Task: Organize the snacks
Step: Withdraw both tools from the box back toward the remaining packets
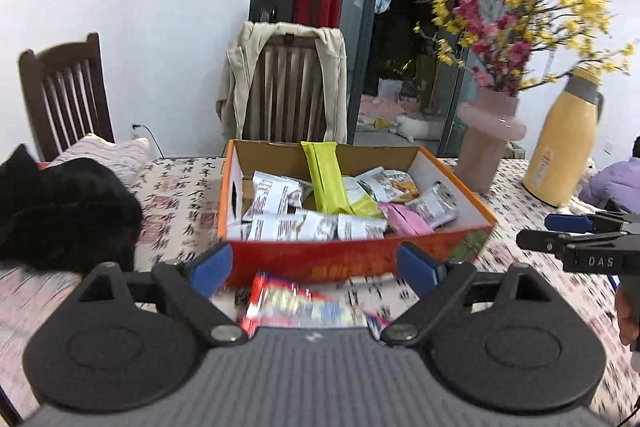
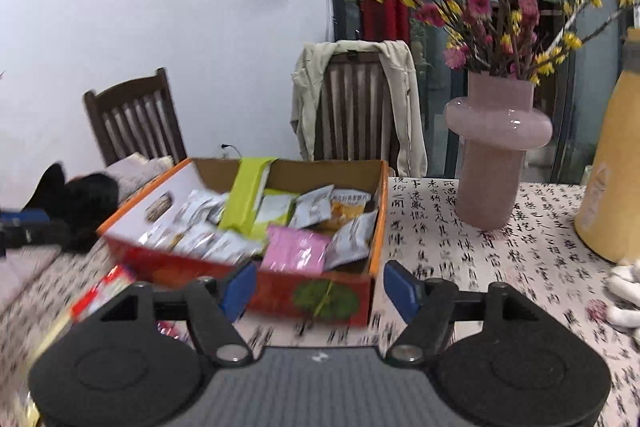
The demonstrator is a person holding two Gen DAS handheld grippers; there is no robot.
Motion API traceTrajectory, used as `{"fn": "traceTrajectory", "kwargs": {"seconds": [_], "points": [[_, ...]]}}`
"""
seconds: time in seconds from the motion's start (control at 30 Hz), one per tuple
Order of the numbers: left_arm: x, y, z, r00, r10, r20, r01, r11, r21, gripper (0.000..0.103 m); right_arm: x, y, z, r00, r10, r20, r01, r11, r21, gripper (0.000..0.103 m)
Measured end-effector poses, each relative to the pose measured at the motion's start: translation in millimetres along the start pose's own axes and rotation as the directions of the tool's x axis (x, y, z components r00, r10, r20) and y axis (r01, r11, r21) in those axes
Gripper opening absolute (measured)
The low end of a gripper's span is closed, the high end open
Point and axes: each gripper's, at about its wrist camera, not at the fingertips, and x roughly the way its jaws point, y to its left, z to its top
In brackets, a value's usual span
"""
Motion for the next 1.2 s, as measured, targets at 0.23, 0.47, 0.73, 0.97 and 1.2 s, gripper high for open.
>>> {"fn": "traceTrajectory", "kwargs": {"seconds": [0.23, 0.47, 0.73, 0.97, 1.2], "points": [[-69.5, -12.9, -65.2, 1.000, -0.009, 0.002, 0.009, 1.000, 0.005, 0.093, -76.1, 34.6, -53.6, 0.999, 0.030, 0.014, -0.030, 0.999, -0.036, 0.077], [-108.2, -14.9, -123.9, 0.997, 0.018, -0.076, -0.022, 0.998, -0.051, 0.093, -132.5, 69.9, -113.1, 0.999, 0.051, 0.011, -0.051, 0.998, -0.044, 0.080], [-141.3, -3.4, -163.2, 0.991, 0.033, -0.128, -0.048, 0.992, -0.116, 0.093, -176.4, 83.7, -171.9, 0.997, 0.060, -0.053, -0.060, 0.998, 0.012, 0.085], [-161.4, -4.2, -175.8, 0.992, 0.034, -0.124, -0.052, 0.989, -0.140, 0.093, -197.5, 80.5, -202.5, 0.995, 0.029, -0.099, -0.026, 0.999, 0.031, 0.085], [-165.5, -10.3, -168.2, 0.994, 0.029, -0.103, -0.042, 0.991, -0.126, 0.093, -207.0, 71.5, -198.7, 0.997, -0.007, -0.071, 0.009, 0.999, 0.035, 0.086]]}}
